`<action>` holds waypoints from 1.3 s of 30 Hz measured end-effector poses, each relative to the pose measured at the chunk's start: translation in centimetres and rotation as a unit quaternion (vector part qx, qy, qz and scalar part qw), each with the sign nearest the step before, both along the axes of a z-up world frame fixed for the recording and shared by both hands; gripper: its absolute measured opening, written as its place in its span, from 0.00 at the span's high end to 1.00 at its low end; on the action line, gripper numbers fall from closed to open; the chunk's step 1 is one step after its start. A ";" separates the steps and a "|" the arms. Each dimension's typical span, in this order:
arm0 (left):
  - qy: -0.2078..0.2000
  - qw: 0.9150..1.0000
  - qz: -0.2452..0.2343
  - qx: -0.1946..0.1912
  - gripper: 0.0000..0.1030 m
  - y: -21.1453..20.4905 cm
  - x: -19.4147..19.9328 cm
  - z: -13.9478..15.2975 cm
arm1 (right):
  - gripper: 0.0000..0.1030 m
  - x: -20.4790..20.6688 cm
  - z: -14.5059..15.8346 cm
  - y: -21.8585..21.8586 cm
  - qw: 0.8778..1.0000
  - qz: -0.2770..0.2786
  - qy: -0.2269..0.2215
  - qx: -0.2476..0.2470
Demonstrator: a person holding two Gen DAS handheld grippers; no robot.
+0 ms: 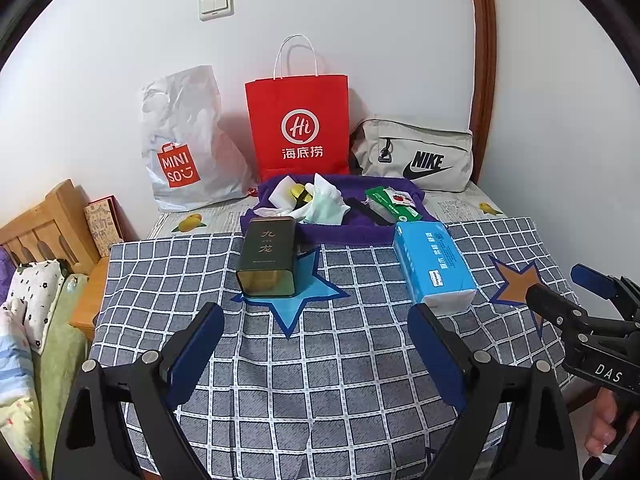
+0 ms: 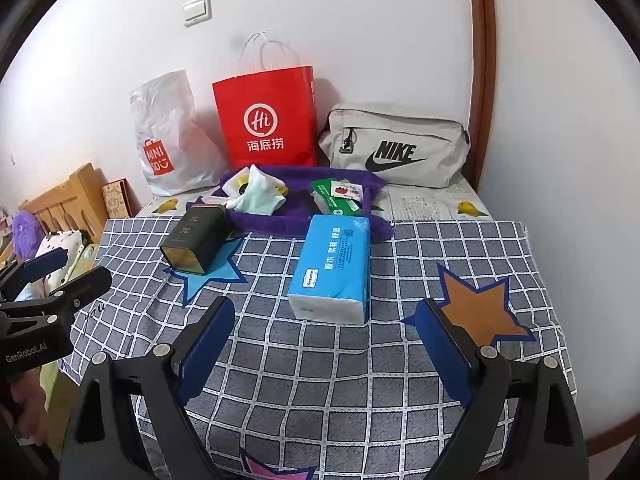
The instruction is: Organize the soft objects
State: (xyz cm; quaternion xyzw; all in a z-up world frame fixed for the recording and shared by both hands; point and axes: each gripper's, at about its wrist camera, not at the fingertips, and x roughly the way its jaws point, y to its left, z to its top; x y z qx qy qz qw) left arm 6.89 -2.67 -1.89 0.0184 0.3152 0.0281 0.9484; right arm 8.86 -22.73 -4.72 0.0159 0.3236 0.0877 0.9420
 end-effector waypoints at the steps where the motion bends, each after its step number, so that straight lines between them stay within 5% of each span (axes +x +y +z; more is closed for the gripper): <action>1: 0.000 1.000 0.000 0.000 0.10 0.0 0.0 0.0 | 0.12 0.0 0.0 0.0 1.000 0.000 0.000 0.000; 39: -0.001 1.000 -0.001 0.002 0.10 0.2 -0.2 0.1 | 0.12 -0.3 0.0 0.4 1.000 0.005 0.003 -0.005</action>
